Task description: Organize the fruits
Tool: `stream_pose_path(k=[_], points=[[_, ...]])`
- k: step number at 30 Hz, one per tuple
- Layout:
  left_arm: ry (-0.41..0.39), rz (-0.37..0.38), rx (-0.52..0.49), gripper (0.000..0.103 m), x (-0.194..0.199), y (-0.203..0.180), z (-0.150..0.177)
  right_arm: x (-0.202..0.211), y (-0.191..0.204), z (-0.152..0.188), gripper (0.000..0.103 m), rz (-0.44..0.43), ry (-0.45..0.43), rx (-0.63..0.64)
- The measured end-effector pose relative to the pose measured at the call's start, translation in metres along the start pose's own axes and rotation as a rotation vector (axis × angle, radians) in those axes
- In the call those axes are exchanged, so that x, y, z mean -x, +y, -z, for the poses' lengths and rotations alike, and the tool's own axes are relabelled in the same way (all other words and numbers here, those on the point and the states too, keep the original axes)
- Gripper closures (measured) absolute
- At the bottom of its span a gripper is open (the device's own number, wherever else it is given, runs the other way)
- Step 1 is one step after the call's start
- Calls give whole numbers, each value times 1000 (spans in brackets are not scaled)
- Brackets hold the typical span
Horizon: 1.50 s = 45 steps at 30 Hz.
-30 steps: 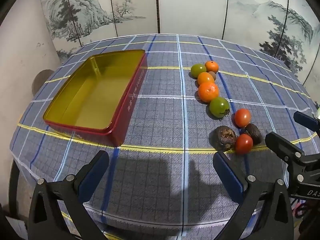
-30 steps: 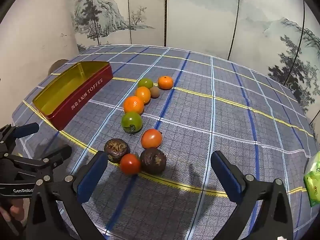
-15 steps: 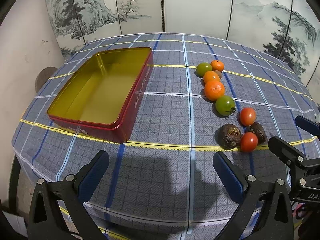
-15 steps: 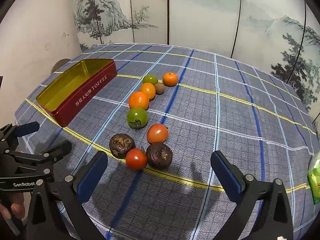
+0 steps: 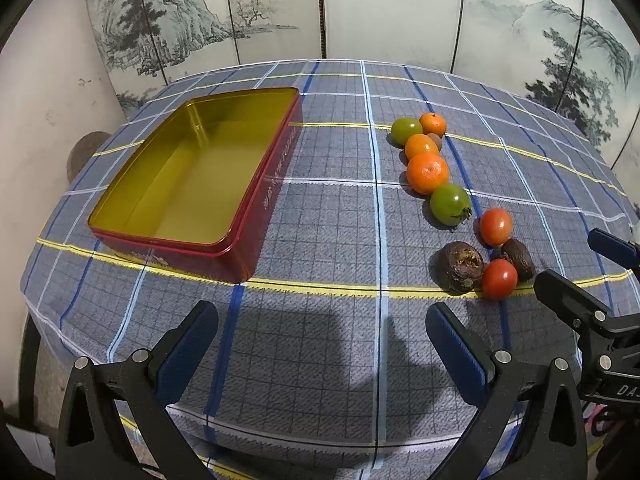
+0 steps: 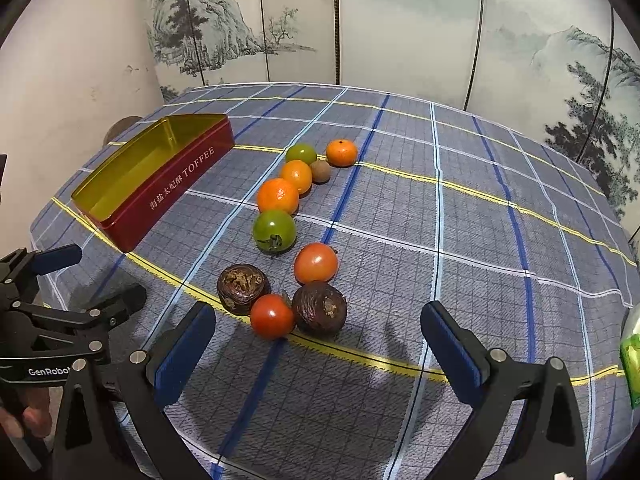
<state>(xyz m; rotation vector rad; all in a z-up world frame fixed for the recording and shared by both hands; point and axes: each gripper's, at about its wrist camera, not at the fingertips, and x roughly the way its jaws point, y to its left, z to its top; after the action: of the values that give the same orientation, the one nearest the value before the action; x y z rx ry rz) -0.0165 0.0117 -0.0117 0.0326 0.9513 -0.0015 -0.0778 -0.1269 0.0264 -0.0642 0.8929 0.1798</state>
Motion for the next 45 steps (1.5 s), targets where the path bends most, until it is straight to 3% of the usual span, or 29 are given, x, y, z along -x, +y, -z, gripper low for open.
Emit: stream_pose_path(k=[25, 36, 41, 45], points=[[6, 2, 4, 0, -3, 2, 2, -4, 4, 2, 11, -21, 19, 6], [12, 6, 2, 0, -5, 2, 6, -10, 1, 5, 25, -32, 41, -1], [17, 8, -3, 0, -6, 0, 5, -13, -6, 7, 35, -39, 55, -18], [20, 11, -8, 0, -7, -2, 4, -18, -13, 8, 37, -37, 70, -29]])
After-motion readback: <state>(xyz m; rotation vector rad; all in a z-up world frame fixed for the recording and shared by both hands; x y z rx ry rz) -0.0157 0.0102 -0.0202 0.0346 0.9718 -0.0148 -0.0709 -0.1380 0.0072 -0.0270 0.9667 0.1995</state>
